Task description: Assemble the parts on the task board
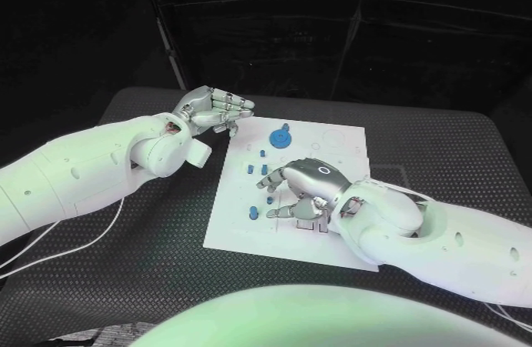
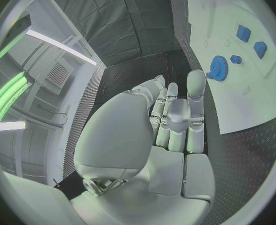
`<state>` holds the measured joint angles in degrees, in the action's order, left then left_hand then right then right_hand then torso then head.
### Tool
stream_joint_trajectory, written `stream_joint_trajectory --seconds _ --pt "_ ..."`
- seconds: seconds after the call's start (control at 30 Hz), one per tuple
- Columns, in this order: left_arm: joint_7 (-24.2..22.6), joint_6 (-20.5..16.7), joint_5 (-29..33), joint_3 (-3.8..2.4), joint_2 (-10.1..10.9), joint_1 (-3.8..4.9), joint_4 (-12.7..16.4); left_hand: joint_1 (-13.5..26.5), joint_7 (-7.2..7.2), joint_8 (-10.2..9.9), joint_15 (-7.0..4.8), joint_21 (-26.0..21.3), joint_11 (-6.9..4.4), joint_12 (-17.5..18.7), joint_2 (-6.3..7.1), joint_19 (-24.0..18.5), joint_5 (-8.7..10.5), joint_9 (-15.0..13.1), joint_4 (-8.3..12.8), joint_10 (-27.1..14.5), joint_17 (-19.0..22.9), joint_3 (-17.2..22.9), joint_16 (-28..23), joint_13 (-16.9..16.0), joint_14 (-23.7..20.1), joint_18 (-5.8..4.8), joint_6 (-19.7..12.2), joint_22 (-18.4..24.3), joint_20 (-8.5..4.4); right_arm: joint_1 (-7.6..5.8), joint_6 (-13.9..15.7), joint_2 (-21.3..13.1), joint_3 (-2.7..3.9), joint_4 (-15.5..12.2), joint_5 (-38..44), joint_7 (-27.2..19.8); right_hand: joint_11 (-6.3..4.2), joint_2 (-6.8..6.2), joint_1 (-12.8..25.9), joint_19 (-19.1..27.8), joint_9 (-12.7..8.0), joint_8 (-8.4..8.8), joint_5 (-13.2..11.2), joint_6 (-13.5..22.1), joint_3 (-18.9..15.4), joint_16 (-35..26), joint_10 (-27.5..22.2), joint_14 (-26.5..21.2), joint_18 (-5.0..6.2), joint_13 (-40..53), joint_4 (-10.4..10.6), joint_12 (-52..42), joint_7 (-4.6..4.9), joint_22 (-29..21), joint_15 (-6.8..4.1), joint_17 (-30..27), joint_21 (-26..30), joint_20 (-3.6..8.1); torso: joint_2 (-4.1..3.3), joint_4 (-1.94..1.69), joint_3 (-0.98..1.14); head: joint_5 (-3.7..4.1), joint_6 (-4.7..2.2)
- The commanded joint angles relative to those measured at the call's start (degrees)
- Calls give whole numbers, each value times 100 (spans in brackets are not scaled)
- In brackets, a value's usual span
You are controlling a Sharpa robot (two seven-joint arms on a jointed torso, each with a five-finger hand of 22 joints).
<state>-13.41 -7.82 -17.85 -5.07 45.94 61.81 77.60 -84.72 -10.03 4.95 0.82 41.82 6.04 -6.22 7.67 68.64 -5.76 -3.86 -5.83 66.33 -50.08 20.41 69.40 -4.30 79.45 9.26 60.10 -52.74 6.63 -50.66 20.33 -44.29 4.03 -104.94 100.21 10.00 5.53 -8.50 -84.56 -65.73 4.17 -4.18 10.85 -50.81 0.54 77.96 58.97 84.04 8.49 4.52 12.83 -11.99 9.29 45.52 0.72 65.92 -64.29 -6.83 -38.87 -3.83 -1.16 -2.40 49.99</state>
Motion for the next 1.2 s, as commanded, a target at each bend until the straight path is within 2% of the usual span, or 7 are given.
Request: stream_joint_trajectory --seconds 0.03,0.13,0.27,0.37,0.47,0.73,1.2 --pt "2 71 27 -5 11 8 4 48 -8 -32 11 -40 -7 -19 11 -18 -3 3 22 -41 1 13 -34 4 -14 65 -27 6 10 -16 386 -336 111 -180 -791 76 30 118 31 -171 57 -162 31 -346 -66 70 294 158 -28 50 34 -222 65 213 22 101 -148 -10 12 -2 -12 111 1" --pt "3 68 27 -5 21 8 4 48 -8 -32 11 -40 -7 -19 11 -18 -3 3 22 -41 1 13 -34 4 -14 65 -27 6 10 -20 433 -680 185 -281 -1281 281 -61 183 136 -407 99 -305 128 -643 -136 219 778 234 -85 165 148 -537 2 579 -28 362 -391 10 11 0 -10 224 1" --pt "4 64 27 -4 38 8 9 54 -10 -35 13 -44 -5 -20 16 -18 -2 5 24 -48 12 12 -39 4 -18 65 -36 8 12 -23 581 -1146 236 -381 -1885 612 -381 215 609 -778 149 -511 763 -957 -411 486 1974 348 -195 892 322 -1699 -275 1195 -289 823 -795 235 23 7 -18 421 1" --pt "1 57 27 -3 52 8 23 54 -10 -35 13 -44 -5 -20 16 -18 -2 5 24 -48 12 12 -39 4 -18 65 -36 8 12 -21 634 -1436 251 -456 -2120 883 -496 429 876 -936 204 -753 978 -927 -734 736 2039 413 -268 4706 196 -5059 -382 1518 -422 1271 -1015 370 20 19 -28 544 -26" --pt "-2 54 27 -3 77 8 40 56 -9 -35 14 -65 -5 -22 14 -27 -3 4 24 -48 29 13 -48 3 -23 69 -35 23 12 -16 563 -1722 254 -579 -2104 1231 -485 447 1156 -985 331 -1081 940 -919 -1028 873 2181 451 -282 6278 347 -6301 -395 1657 -364 1566 -1094 368 20 32 -14 618 -25" --pt "-16 36 27 -2 114 7 52 56 -9 -35 14 -65 -5 -22 14 -27 -3 4 24 -48 29 13 -48 3 -23 69 -35 23 12 93 143 -1989 239 -691 -1681 1991 -473 257 1448 -1078 479 -1389 753 -785 -1181 1012 2332 504 -319 6944 403 -6750 -400 1847 -377 1898 -1197 357 50 106 -17 724 -35" --pt "-23 50 27 3 99 6 44 63 -5 -30 14 -70 -6 -28 8 -28 -3 2 21 -45 29 14 -48 2 -25 69 -29 25 14 468 -180 -1857 231 -623 -952 2569 -478 136 1635 -1101 610 -1655 680 -689 -1164 1042 2313 513 -328 7030 409 -6776 -414 1908 -376 1970 -1226 352 84 98 -39 708 -15"
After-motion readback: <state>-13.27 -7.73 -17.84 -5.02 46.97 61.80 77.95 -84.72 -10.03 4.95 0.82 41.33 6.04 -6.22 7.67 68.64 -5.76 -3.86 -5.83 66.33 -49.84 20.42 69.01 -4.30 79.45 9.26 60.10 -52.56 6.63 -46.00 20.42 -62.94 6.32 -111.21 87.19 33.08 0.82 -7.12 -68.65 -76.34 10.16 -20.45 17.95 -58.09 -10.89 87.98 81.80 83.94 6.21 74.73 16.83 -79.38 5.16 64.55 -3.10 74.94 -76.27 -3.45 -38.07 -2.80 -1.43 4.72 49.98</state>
